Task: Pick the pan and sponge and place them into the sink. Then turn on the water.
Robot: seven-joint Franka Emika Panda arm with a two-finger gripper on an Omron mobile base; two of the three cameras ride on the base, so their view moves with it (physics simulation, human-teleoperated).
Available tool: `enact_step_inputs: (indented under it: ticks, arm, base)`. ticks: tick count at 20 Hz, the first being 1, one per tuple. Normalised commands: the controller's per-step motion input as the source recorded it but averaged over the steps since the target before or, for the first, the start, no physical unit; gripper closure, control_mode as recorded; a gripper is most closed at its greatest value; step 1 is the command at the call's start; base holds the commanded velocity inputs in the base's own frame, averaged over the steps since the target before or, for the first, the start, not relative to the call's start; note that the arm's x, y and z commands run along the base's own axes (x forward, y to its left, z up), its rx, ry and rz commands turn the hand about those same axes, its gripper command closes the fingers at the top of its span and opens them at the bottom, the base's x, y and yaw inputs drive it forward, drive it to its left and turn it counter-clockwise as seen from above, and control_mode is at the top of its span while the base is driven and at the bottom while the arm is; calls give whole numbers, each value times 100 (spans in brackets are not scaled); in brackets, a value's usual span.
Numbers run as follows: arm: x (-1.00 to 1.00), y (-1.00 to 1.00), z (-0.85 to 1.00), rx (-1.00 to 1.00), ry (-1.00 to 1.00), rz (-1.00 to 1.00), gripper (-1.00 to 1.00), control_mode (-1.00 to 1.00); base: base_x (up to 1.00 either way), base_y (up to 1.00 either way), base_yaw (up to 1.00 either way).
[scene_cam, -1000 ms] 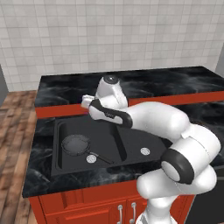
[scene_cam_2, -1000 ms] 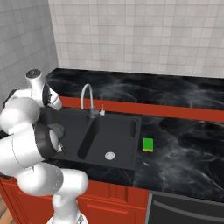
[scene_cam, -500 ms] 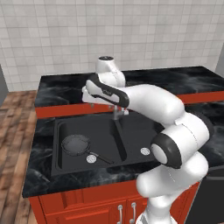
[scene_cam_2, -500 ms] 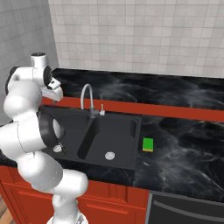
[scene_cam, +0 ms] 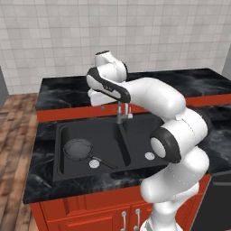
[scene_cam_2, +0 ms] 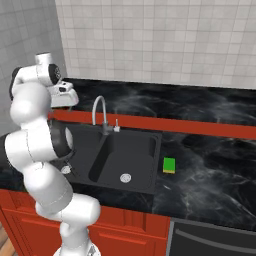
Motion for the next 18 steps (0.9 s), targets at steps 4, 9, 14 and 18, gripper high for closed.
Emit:
enact_step_inputs:
  ticks: [4,9,14,18]
  arm:
    - [-38,-86,0,29,-8,21,-100,-100]
    - [-37,-86,0,36,-13,12,-100,-100]
    - [-21,-85,-5,19,-8,12,-100,-100]
    - [0,-77,-6,0,0,17,-100,-100]
  base:
    - [0,0,0]
    - [0,0,0]
    - [0,0,0]
    - [0,0,0]
